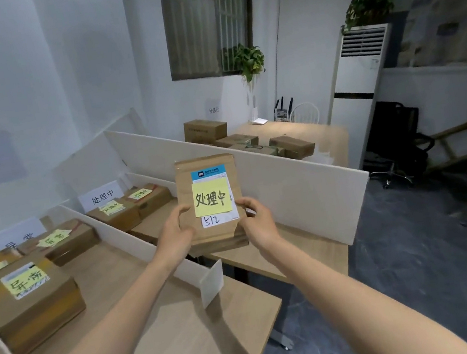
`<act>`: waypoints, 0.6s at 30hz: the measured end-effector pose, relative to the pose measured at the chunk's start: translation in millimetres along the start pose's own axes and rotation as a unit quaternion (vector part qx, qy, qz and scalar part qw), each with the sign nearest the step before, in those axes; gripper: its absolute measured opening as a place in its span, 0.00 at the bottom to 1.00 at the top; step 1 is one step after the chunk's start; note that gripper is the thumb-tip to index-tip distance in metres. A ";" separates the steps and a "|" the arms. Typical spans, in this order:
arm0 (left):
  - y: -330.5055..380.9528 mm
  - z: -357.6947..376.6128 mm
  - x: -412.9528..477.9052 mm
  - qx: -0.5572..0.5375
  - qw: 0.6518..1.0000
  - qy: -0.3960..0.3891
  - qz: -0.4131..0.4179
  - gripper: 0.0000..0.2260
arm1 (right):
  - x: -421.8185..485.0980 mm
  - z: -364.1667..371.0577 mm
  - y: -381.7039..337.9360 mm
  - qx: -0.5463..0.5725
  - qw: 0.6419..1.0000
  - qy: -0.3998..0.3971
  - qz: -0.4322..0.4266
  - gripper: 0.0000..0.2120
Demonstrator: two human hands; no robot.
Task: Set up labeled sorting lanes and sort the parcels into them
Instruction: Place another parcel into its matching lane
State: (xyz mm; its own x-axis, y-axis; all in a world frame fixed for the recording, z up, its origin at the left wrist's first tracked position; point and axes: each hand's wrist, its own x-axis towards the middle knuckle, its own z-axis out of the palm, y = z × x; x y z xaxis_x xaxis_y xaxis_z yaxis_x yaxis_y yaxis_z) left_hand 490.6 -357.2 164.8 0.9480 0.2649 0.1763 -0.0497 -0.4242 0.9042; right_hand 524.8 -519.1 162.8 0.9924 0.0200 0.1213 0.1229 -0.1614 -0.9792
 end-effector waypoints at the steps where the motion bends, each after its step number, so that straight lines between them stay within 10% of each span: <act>1: -1.9 -0.3 12.5 -0.001 1.000 0.008 0.002 0.23 | 14.4 4.4 1.1 0.001 1.000 -0.003 0.000 0.13; 18: -67.4 -21.9 125.1 -0.026 0.992 0.097 -0.070 0.23 | 146.3 92.8 28.3 0.035 0.994 -0.103 0.009 0.11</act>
State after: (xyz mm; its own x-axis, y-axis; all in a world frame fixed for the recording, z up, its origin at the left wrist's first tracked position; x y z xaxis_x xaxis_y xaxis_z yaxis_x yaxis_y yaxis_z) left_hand 605.7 -276.5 134.5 0.8687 0.4820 0.1140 0.0580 -0.3277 0.9430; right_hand 673.5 -429.2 137.7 0.9727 0.2195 0.0751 0.0979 -0.0949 -0.9907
